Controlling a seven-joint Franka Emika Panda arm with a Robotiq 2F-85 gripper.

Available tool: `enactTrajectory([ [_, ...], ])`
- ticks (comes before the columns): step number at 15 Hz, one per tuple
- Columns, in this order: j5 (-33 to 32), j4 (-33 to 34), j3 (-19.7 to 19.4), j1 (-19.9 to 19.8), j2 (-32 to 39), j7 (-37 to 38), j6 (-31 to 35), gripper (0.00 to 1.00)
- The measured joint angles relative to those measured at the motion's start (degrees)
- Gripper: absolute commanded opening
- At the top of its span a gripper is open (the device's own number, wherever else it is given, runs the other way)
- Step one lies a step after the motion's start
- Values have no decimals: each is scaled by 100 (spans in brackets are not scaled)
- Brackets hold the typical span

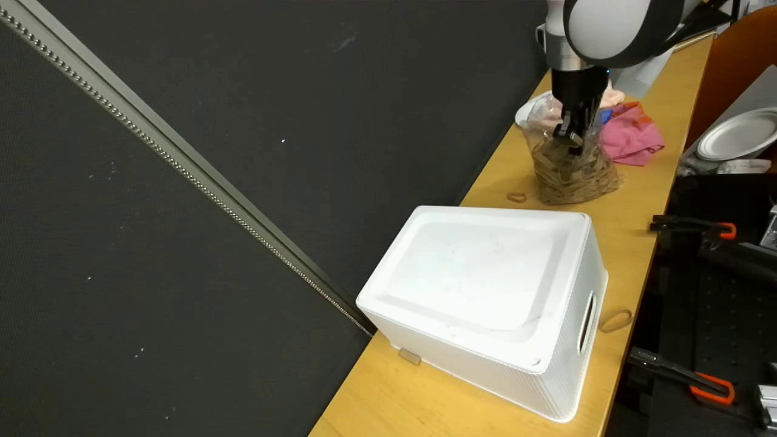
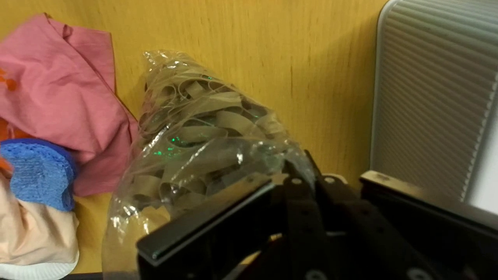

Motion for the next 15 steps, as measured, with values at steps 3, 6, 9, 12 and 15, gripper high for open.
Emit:
enactTrajectory([
  [3, 0, 51, 1, 4, -10, 2, 0, 0],
  [6, 0, 170, 39, 48, -8, 10, 0, 0],
  [9, 0, 295, 107, 139, -1, 40, 0, 0],
  [12, 0, 400, 191, 244, 31, 85, 0, 0],
  [15, 0, 511, 280, 329, 108, 113, -1, 0],
])
